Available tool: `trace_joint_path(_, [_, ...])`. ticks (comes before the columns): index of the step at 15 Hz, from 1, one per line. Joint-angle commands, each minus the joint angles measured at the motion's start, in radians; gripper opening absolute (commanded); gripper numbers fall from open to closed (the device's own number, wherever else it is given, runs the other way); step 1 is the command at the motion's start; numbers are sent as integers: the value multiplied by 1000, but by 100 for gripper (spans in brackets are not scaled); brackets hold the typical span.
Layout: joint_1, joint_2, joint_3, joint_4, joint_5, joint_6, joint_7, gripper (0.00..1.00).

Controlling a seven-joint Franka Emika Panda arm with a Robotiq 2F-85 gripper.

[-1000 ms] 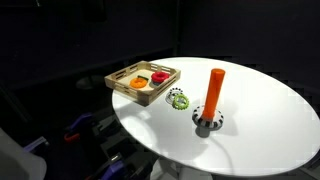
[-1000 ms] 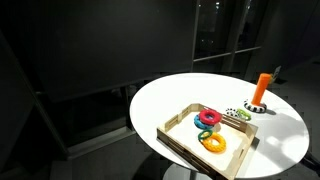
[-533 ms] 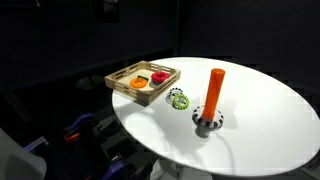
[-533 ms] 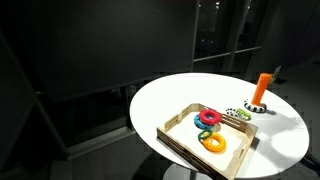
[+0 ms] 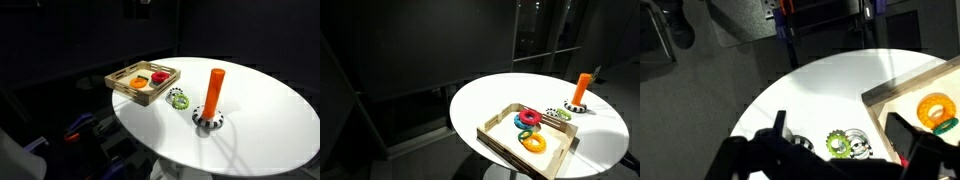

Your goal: Put the light green ring in the box

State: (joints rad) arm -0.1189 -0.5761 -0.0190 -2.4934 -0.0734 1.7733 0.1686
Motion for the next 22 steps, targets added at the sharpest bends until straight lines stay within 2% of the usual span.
trace_joint_path(1, [13, 143, 1, 117, 48, 11, 37, 100])
trace_joint_path(6, [14, 277, -2, 168, 114, 140, 87, 100])
trace_joint_path(11, [14, 388, 1, 176, 118, 285, 169, 100])
trace_joint_path(13, [16, 410, -4, 182, 120, 290, 180, 100])
trace_joint_path(14, [18, 381, -6, 146, 107, 292, 153, 100])
trace_joint_path(22, [22, 436, -3, 170, 112, 317, 164, 100])
